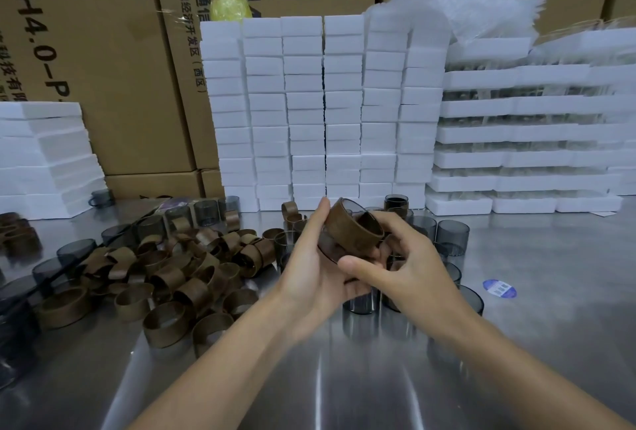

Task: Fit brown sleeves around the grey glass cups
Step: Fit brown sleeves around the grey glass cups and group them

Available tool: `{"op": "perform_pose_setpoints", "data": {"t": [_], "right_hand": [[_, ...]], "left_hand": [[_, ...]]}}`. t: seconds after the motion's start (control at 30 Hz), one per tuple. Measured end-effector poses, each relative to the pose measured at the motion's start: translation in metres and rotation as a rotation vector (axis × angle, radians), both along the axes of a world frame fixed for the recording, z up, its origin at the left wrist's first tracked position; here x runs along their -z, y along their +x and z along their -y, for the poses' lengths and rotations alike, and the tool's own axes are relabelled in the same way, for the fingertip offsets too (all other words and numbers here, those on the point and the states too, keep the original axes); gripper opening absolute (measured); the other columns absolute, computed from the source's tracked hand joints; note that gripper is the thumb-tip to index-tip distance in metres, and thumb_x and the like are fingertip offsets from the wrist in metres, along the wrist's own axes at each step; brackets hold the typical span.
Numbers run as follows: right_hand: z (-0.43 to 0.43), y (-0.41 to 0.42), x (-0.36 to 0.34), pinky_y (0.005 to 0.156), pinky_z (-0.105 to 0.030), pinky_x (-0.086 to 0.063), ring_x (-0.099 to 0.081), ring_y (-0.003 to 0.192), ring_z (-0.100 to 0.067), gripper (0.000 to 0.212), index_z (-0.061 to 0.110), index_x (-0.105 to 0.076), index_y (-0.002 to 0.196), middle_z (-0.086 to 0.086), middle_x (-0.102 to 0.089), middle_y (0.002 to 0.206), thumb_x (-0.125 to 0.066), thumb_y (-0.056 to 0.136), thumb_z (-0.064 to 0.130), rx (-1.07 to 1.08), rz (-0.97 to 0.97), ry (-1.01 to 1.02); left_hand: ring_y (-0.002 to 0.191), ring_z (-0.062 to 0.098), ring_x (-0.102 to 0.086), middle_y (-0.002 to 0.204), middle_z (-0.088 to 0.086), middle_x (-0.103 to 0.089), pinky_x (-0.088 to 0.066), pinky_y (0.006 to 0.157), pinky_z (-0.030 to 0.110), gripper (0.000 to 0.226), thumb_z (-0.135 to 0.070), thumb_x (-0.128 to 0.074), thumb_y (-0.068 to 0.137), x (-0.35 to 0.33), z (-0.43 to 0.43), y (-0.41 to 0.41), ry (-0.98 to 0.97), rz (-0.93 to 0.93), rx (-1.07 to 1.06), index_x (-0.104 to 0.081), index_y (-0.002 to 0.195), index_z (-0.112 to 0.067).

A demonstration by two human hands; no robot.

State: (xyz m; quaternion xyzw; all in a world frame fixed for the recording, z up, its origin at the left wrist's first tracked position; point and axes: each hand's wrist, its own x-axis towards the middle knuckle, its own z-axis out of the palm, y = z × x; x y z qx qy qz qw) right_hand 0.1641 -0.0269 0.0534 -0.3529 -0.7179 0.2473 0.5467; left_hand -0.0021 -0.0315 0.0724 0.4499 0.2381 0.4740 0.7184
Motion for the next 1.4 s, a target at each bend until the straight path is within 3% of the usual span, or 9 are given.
{"op": "perform_pose_setpoints", "data": {"t": [0.07,0.2,0.27,0.37,0.47,0.6,0.73,1.0,1.4], "right_hand": [[-0.001,0.001,0.0,0.076,-0.014,-0.048,-0.064,0.089,-0.011,0.053,0.047,-0.073,0.12,0.014,-0.07,0.109,-0.087,0.07,0.061,0.037,-0.008,-0.007],[-0.001,0.001,-0.001,0.08,-0.022,-0.047,-0.066,0.099,-0.01,0.05,0.045,-0.073,0.12,0.016,-0.073,0.111,-0.078,0.075,0.066,0.048,-0.034,-0.054],[0.001,-0.003,0.001,0.08,-0.016,-0.049,-0.068,0.101,-0.006,0.055,0.047,-0.068,0.13,0.02,-0.075,0.113,-0.074,0.08,0.067,0.042,-0.03,-0.044],[0.004,-0.007,0.006,0.082,-0.006,-0.048,-0.068,0.103,0.003,0.072,0.051,-0.057,0.144,0.028,-0.074,0.108,-0.074,0.077,0.071,0.103,0.013,-0.008],[0.005,-0.01,0.007,0.088,-0.015,-0.049,-0.067,0.106,0.007,0.089,0.055,-0.047,0.15,0.032,-0.07,0.108,-0.076,0.069,0.078,0.17,0.094,-0.009],[0.004,-0.01,0.009,0.083,-0.024,-0.055,-0.071,0.095,0.001,0.069,0.054,-0.057,0.137,0.026,-0.074,0.096,-0.075,0.075,0.076,0.213,0.148,0.046],[0.005,-0.01,0.013,0.074,-0.016,-0.053,-0.073,0.087,0.0,0.054,0.049,-0.067,0.121,0.025,-0.076,0.09,-0.077,0.074,0.073,0.254,0.173,0.051],[0.002,-0.011,0.014,0.076,-0.02,-0.056,-0.074,0.089,0.007,0.042,0.047,-0.073,0.108,0.032,-0.076,0.087,-0.076,0.074,0.071,0.258,0.225,0.055],[0.004,-0.011,0.011,0.06,-0.012,-0.046,-0.069,0.074,-0.004,0.036,0.043,-0.071,0.098,0.021,-0.07,0.075,-0.079,0.072,0.067,0.293,0.222,0.114]], "left_hand": [[0.082,0.02,-0.074,0.094,0.01,-0.074,-0.058,0.078,0.034,0.071,-0.077,-0.051,0.097,0.0,0.0,0.003,-0.082,-0.036,-0.036,-0.084,0.111,-0.015],[0.084,0.023,-0.068,0.117,0.013,-0.079,-0.044,0.067,0.032,0.085,-0.083,-0.054,0.091,-0.003,0.002,-0.001,-0.205,-0.069,0.008,-0.082,0.121,-0.009],[0.084,0.023,-0.066,0.126,0.015,-0.077,-0.044,0.064,0.03,0.092,-0.085,-0.056,0.089,-0.005,0.004,0.0,-0.256,-0.032,0.022,-0.075,0.134,-0.007],[0.078,0.019,-0.063,0.098,0.009,-0.076,-0.046,0.069,0.031,0.094,-0.086,-0.058,0.086,-0.005,0.007,0.004,-0.319,0.026,0.019,-0.074,0.136,-0.009],[0.077,0.016,-0.058,0.087,0.005,-0.068,-0.045,0.084,0.034,0.095,-0.086,-0.056,0.087,-0.004,0.007,0.005,-0.342,0.054,0.028,-0.07,0.143,-0.009],[0.075,0.018,-0.056,0.082,0.006,-0.057,-0.046,0.093,0.036,0.082,-0.082,-0.055,0.09,-0.003,0.009,0.007,-0.395,0.087,0.044,-0.076,0.124,-0.01],[0.071,0.018,-0.05,0.077,0.005,-0.049,-0.045,0.083,0.034,0.074,-0.077,-0.053,0.092,-0.001,0.01,0.012,-0.459,0.153,0.038,-0.073,0.11,-0.008],[0.066,0.015,-0.048,0.072,0.004,-0.049,-0.044,0.072,0.031,0.067,-0.069,-0.051,0.092,0.0,0.013,0.016,-0.493,0.189,0.002,-0.072,0.091,-0.005],[0.068,0.02,-0.052,0.073,0.006,-0.051,-0.046,0.07,0.032,0.064,-0.065,-0.048,0.096,-0.002,0.019,0.019,-0.452,0.207,-0.014,-0.071,0.104,-0.006]]}}
